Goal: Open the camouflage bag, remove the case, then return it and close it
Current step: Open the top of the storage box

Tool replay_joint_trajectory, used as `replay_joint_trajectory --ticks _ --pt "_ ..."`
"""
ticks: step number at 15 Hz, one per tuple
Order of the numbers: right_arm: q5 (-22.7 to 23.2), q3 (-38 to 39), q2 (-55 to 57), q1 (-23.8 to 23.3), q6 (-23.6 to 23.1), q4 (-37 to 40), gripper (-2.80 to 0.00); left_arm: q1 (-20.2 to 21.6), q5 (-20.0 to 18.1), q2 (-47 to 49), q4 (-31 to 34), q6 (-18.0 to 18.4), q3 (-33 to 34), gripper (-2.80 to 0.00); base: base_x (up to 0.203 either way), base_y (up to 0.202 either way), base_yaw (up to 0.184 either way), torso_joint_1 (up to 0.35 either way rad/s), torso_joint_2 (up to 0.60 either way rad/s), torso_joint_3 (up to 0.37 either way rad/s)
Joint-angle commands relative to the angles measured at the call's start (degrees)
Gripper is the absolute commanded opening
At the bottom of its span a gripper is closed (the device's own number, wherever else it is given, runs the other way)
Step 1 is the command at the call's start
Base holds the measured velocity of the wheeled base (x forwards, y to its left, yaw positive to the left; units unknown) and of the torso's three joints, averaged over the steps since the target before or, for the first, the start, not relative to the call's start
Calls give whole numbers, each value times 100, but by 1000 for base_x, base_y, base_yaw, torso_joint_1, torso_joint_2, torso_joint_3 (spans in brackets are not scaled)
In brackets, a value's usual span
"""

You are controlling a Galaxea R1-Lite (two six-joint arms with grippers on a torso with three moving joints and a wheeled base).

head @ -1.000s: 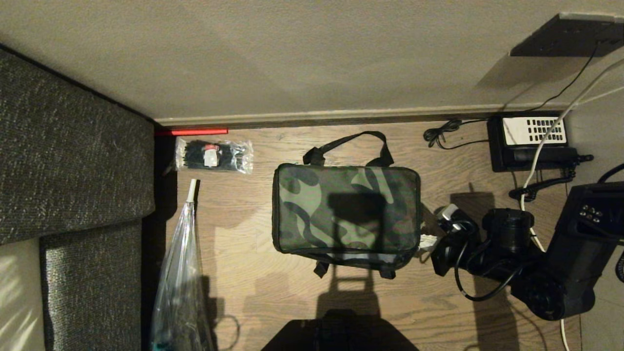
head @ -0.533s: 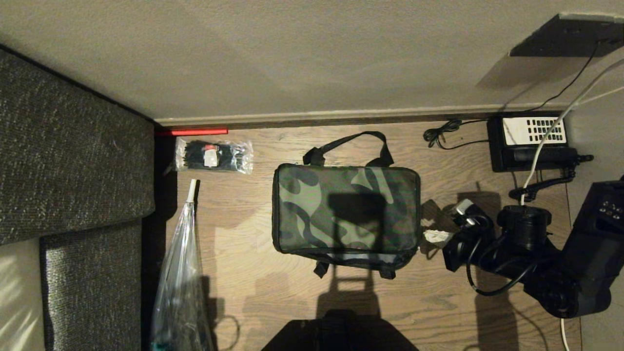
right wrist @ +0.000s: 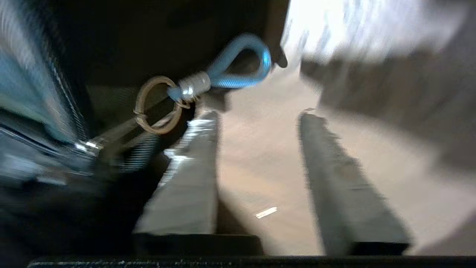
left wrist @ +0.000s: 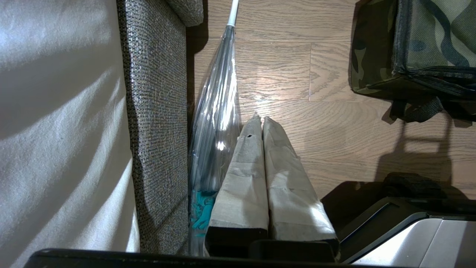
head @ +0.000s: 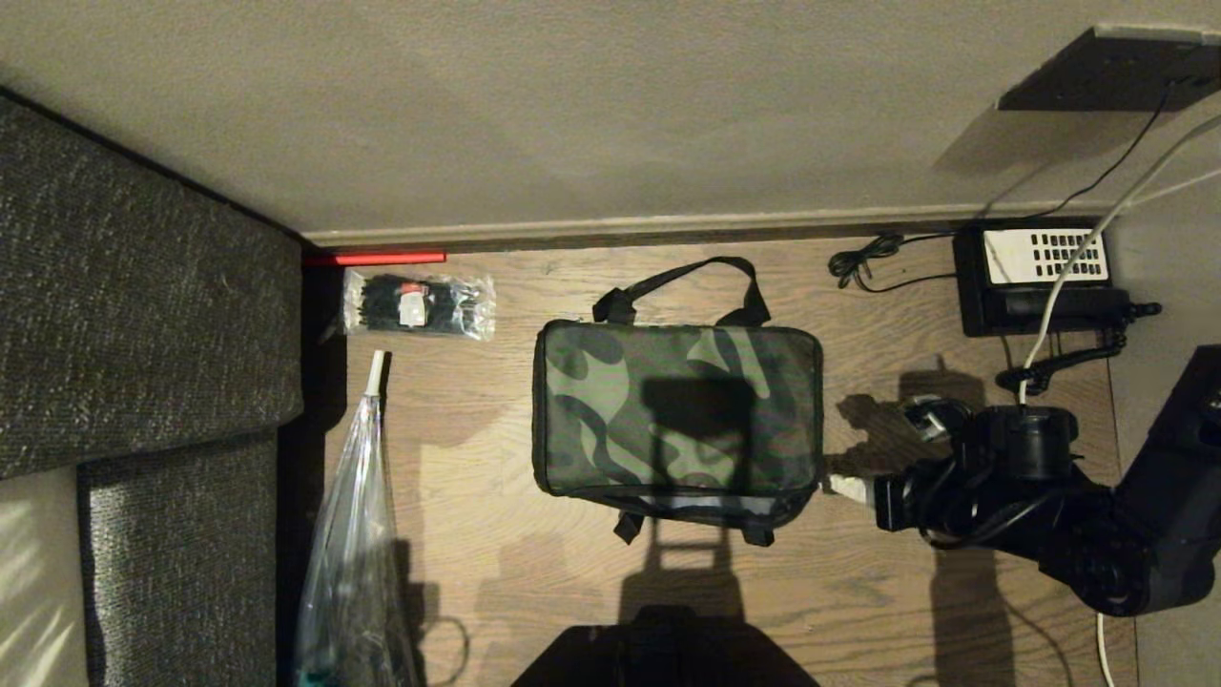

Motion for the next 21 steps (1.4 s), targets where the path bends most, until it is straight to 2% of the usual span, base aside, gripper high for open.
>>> replay_joint_trajectory --ticks 1,2,4,5,7,10,13,17,19,21 --pt "-14 -55 -250 21 1491 367 0 2 4 29 0 0 18 -280 0 0 0 0 0 0" --pt "-18 -171 -324 31 2171 548 0 2 4 36 0 0 18 -280 0 0 0 0 0 0" --pt "-42 -408 -420 181 3845 731 0 2 4 39 0 0 18 -280 0 0 0 0 0 0" --pt "-109 -474 -417 329 4341 789 0 2 4 55 0 0 18 -280 0 0 0 0 0 0" --pt "-610 -638 -382 465 4746 970 0 2 4 64 0 0 18 -280 0 0 0 0 0 0" --pt "-949 -991 -382 534 5717 1539 0 2 4 64 0 0 18 -280 0 0 0 0 0 0" --pt "-1458 -1212 -257 624 5785 1914 0 2 4 64 -9 0 18 -280 0 0 0 0 0 0" --pt "-1514 -1147 -501 818 5756 2274 0 2 4 64 0 0 18 -280 0 0 0 0 0 0" --pt "-1476 -1178 -538 815 5622 2254 0 2 4 64 0 0 18 -280 0 0 0 0 0 0" --pt "-1415 -1138 -529 815 5076 2328 0 2 4 65 0 0 18 -280 0 0 0 0 0 0"
